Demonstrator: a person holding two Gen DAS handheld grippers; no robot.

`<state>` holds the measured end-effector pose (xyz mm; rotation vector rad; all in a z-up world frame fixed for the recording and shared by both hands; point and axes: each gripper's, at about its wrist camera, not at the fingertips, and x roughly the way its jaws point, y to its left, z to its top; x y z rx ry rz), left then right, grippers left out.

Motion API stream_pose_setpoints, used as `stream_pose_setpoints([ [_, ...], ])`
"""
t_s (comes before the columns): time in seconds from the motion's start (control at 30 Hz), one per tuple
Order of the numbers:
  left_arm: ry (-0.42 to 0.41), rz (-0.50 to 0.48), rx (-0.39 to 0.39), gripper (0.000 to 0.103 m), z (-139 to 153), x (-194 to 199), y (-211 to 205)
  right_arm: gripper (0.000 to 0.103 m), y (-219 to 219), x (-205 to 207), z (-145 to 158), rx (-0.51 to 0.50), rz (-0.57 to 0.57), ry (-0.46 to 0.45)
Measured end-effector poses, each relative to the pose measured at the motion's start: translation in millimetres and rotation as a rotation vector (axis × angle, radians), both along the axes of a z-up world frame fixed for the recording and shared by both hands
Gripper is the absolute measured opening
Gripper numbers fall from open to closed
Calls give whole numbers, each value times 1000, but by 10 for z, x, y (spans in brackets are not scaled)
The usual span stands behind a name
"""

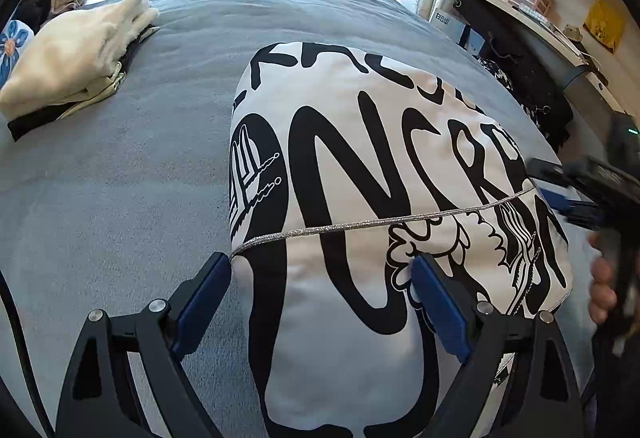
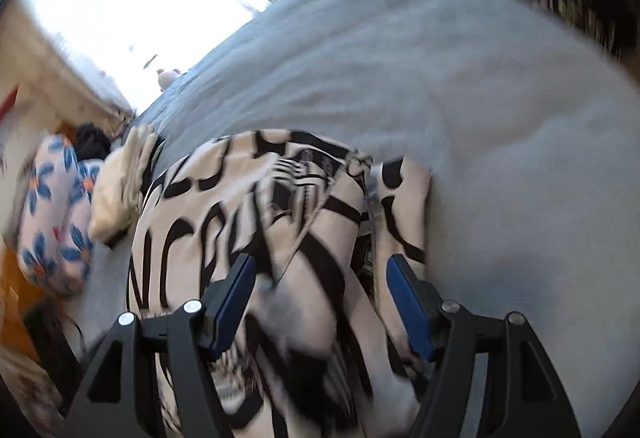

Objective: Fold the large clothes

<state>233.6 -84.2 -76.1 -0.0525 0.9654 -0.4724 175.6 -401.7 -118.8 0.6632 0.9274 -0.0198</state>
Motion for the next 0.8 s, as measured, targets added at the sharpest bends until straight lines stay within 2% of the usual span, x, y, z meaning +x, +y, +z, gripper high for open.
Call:
stream_pose_setpoints([
  [0.07,0,-1,4,91,-1,-4,-9,67,-37,89,-113,77,-6,-6],
  [0.13,0,0,7,91,-9,6,-21,43,-20,129,-135,101,18,-34],
  [0.17,0,2,9,91,-9,17,-38,19,33,150,-96,57,37,-40],
  [0.2,0,3,10,92,-10,23,-46,12,77,130,-42,18,53,-49],
  [0.27,2,12,16,92,-1,34,-75,8,175,70,118,-59,62,-78],
  [0.37,-9,8,10,95,26,24,-116,6,269,-102,552,-190,56,-159],
  [0.47,-33,-6,1,98,97,-8,-234,6,292,-99,734,-309,46,-166],
  [0.57,-74,-3,36,101,135,-56,-403,6,204,11,617,-378,11,-129],
  [0.73,-141,11,199,102,-75,-123,-681,7,155,258,-64,-379,30,30],
  [0.8,-154,6,209,102,-90,-148,-685,10,213,247,-51,-413,33,29],
])
